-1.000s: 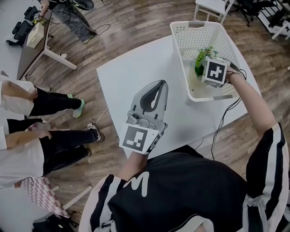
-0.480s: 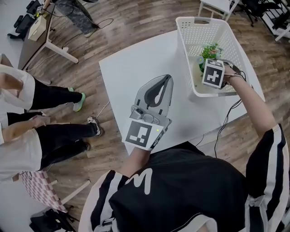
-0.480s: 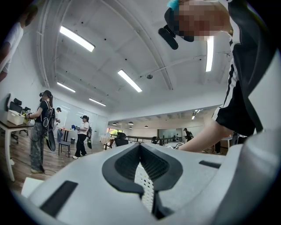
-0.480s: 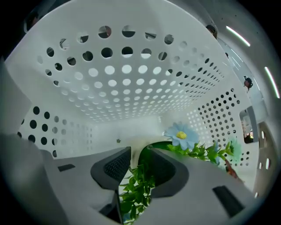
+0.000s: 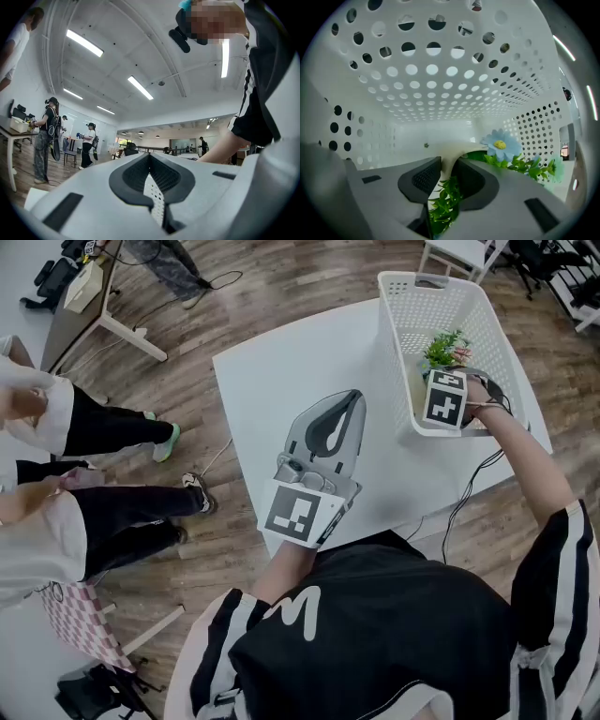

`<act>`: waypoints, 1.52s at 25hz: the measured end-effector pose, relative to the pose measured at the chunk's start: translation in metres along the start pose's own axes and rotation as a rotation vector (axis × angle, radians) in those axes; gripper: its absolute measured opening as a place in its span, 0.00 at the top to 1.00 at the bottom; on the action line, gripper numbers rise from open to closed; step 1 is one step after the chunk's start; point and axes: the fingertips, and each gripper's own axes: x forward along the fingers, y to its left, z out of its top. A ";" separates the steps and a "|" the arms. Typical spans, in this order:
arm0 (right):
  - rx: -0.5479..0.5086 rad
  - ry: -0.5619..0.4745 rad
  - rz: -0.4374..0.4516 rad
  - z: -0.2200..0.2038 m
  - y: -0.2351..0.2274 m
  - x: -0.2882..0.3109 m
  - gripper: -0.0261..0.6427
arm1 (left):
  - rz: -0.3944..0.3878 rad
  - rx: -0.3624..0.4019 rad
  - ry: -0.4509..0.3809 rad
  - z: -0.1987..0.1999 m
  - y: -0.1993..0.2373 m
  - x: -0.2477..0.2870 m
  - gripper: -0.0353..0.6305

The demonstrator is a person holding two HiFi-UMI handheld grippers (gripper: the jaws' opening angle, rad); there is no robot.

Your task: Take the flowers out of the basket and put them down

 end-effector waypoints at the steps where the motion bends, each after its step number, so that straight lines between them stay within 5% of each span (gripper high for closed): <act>1: 0.002 -0.005 0.000 0.000 0.000 0.000 0.78 | 0.000 0.003 0.004 -0.001 0.000 -0.001 0.94; 14: 0.130 -0.070 -0.020 -0.006 -0.018 -0.016 0.84 | -0.014 -0.002 -0.002 0.000 0.001 -0.001 0.94; 38: -0.027 -0.114 -0.179 0.001 -0.034 -0.122 0.86 | -0.029 0.024 0.011 -0.001 -0.023 -0.004 0.94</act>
